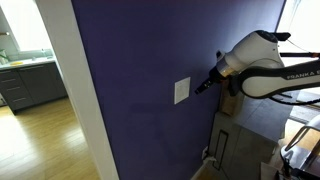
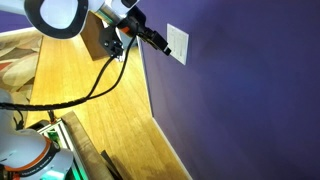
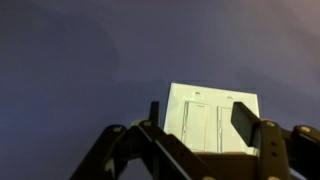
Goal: Turn off the right light switch then turn on the left one
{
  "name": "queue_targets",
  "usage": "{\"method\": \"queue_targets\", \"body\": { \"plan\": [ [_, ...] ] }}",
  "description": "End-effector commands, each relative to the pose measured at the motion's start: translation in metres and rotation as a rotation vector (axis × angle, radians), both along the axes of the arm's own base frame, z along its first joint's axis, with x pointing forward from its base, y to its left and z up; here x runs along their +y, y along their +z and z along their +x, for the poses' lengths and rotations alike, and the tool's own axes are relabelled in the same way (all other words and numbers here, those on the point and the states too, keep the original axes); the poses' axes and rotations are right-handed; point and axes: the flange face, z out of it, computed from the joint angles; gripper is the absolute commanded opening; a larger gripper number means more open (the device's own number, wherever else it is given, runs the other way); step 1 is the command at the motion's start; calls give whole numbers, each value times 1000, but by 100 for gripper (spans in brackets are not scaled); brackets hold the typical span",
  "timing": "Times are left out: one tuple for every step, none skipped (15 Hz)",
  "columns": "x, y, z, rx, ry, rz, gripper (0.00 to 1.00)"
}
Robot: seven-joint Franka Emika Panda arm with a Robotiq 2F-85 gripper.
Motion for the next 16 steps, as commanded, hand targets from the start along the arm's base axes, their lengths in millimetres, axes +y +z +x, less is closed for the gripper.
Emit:
{"method": "queue_targets", "body": {
  "plan": [
    [0,-16,11,-22,-4,6,45],
    [0,-20,14,-25,-2,5,37],
    [0,-22,17,-29,-1,4,30],
    [-1,-25,19,-34,4,0,23],
    [-2,-28,21,-36,5,-2,15],
    [-2,-30,24,-41,8,-3,8],
    [-3,-32,26,-48,11,-3,0],
    [-3,-33,28,-52,13,-4,0],
    [-3,-35,29,-58,16,-6,0],
    [-3,-37,32,-62,19,-6,0],
    [-4,-38,33,-67,20,-7,0],
    [-4,-39,35,-72,22,-6,0],
    [-5,-40,37,-76,23,-8,0],
    [-5,-41,39,-78,25,-8,0],
    [-5,-42,41,-79,27,-9,0],
    [-6,-43,42,-81,27,-9,0]
  ]
}}
